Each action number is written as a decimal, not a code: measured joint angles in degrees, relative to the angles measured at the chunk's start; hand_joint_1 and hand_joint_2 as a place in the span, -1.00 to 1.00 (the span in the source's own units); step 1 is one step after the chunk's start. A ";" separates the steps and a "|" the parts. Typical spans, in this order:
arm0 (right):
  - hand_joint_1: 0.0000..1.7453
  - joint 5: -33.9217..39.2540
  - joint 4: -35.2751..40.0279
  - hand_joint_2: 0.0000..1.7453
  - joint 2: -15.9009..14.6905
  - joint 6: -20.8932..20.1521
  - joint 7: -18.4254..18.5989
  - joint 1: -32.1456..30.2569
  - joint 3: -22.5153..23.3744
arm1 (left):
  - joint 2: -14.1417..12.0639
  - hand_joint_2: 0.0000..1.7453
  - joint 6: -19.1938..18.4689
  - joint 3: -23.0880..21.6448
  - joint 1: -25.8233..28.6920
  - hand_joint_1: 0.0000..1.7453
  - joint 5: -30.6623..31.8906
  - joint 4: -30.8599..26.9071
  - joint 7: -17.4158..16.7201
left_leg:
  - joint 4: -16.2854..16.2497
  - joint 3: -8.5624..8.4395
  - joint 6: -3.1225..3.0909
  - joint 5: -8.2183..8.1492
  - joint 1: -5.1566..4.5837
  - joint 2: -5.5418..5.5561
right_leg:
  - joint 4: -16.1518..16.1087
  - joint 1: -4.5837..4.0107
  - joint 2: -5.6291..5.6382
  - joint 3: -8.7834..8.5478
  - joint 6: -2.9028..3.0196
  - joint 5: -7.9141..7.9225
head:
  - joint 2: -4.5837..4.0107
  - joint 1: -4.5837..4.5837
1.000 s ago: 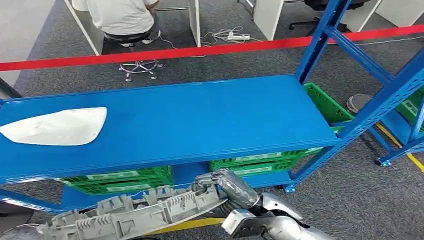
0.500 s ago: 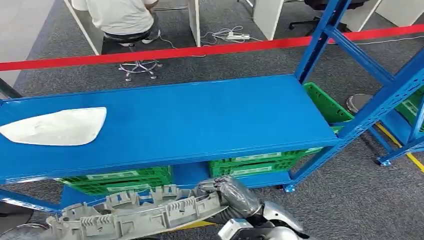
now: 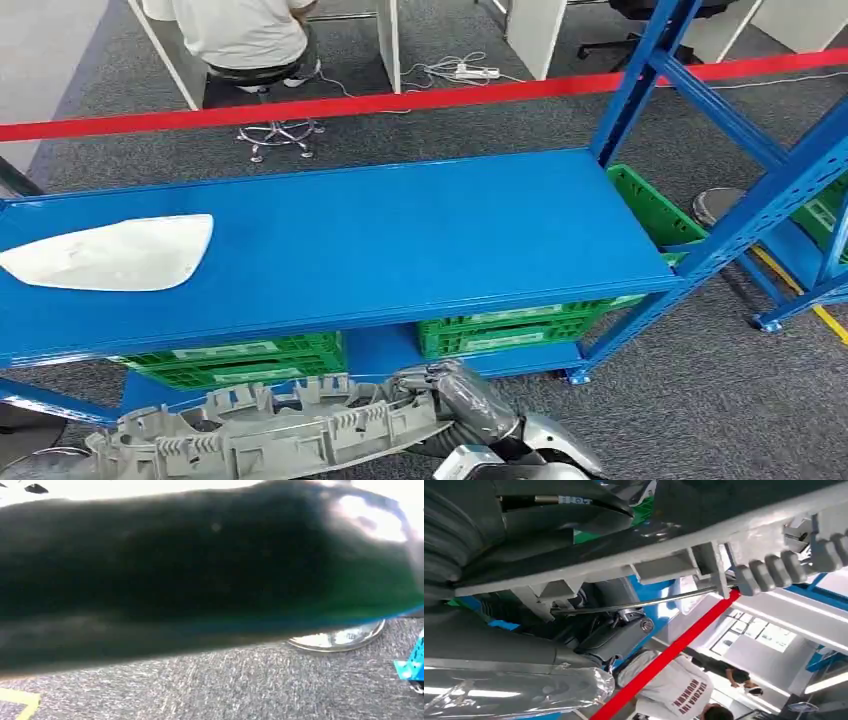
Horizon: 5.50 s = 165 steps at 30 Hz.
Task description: Take the parts from the cabinet and place them on the table.
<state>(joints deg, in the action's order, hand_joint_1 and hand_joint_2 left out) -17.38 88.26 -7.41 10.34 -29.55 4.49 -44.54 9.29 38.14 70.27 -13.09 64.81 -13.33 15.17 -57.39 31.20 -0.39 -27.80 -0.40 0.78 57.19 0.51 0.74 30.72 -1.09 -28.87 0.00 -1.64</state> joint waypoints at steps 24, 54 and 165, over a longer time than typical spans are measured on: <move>1.00 -0.02 0.00 1.00 0.00 1.18 -0.92 -2.04 0.13 | -0.09 -1.00 -3.39 -1.53 0.09 -1.00 -0.11 0.00 -0.07 | 0.00 0.01 0.00 0.00 0.00 0.00 | 0.00 0.00 0.00 0.02 0.00 0.00 | 0.00 -0.02; 1.00 0.88 -0.48 1.00 0.55 1.81 -1.55 -2.72 1.46 | -0.33 -1.00 -3.70 -2.80 0.37 -1.00 -1.03 0.00 0.42 | 0.00 0.02 0.00 0.00 0.00 0.00 | 0.00 0.00 0.00 0.02 0.00 0.00 | 0.00 -0.02; 1.00 -0.63 -2.75 1.00 2.38 2.23 -0.53 -3.21 2.08 | -0.17 -1.00 -3.85 -5.75 1.43 -1.00 -1.20 0.17 -0.09 | -16.74 10.58 2.40 -5.79 1.23 -0.12 | -0.49 0.02 -2.19 0.95 1.85 1.26 | 0.00 0.53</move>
<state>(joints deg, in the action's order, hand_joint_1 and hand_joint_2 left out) -18.01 85.50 -5.03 12.57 -30.08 1.28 -42.47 9.11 34.29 64.52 -11.66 63.60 -13.16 15.08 -74.12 41.78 2.01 -33.59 0.83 0.66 56.70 0.54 -1.45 31.67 0.76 -27.61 0.00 -1.11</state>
